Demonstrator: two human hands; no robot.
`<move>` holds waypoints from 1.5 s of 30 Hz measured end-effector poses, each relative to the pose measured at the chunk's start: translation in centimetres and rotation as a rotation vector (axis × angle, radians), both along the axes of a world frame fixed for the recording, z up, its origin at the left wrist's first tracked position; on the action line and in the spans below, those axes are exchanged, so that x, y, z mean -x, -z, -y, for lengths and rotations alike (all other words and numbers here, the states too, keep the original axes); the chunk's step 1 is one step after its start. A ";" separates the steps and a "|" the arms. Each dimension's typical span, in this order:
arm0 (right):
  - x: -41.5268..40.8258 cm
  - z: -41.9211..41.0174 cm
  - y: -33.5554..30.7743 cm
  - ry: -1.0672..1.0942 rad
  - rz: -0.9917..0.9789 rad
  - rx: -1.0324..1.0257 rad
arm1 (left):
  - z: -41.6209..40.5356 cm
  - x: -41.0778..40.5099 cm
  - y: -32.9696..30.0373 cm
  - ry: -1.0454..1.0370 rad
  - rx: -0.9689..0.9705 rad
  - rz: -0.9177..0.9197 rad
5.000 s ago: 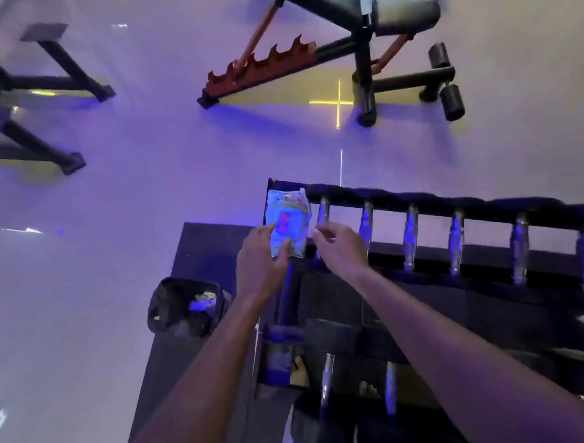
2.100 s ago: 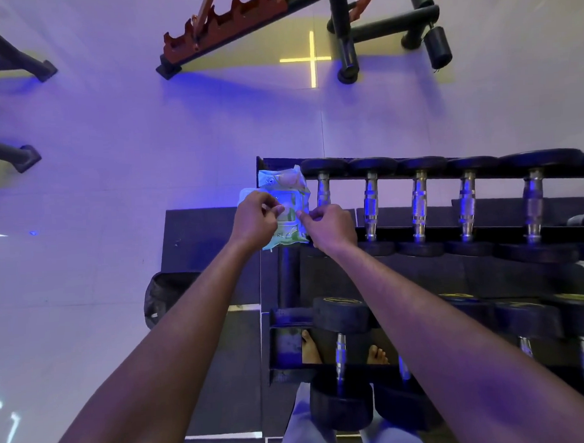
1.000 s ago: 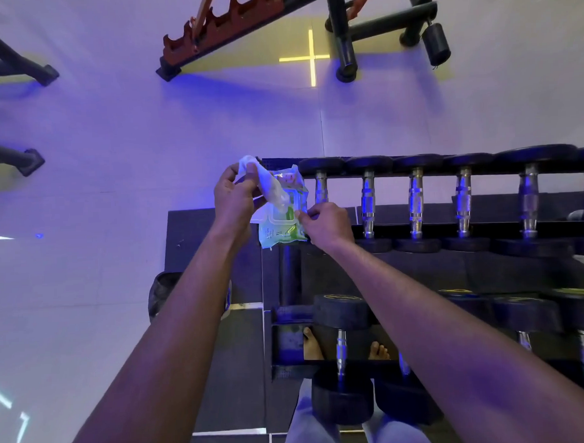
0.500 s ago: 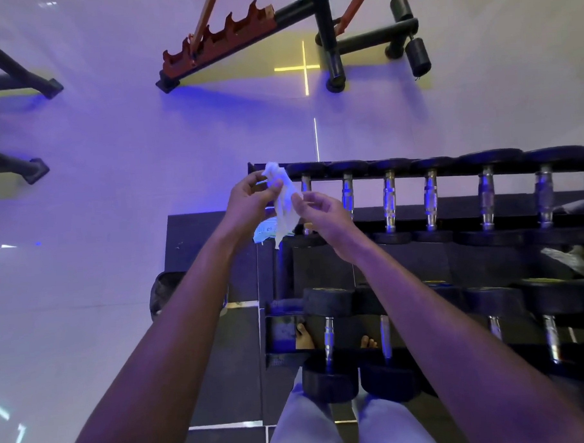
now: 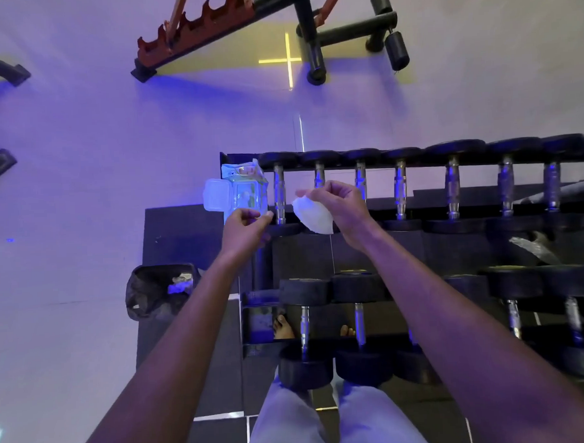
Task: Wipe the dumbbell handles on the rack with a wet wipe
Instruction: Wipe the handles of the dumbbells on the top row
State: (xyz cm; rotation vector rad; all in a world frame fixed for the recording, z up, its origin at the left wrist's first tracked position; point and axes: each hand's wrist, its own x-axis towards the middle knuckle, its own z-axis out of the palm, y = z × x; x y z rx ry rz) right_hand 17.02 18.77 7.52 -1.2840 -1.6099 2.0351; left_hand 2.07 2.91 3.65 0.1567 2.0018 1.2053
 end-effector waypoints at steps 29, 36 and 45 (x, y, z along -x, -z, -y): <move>4.3 -2.1 12.5 -0.768 0.238 -1.043 | 1.4 -4.6 10.5 -0.180 -0.083 -0.199; 5.4 -2.3 11.6 -0.839 0.323 -1.222 | 1.9 -4.5 11.2 -0.188 -0.107 -0.209; 6.2 -2.5 10.5 -0.918 0.409 -1.229 | 2.0 -4.4 11.4 -0.185 -0.065 -0.154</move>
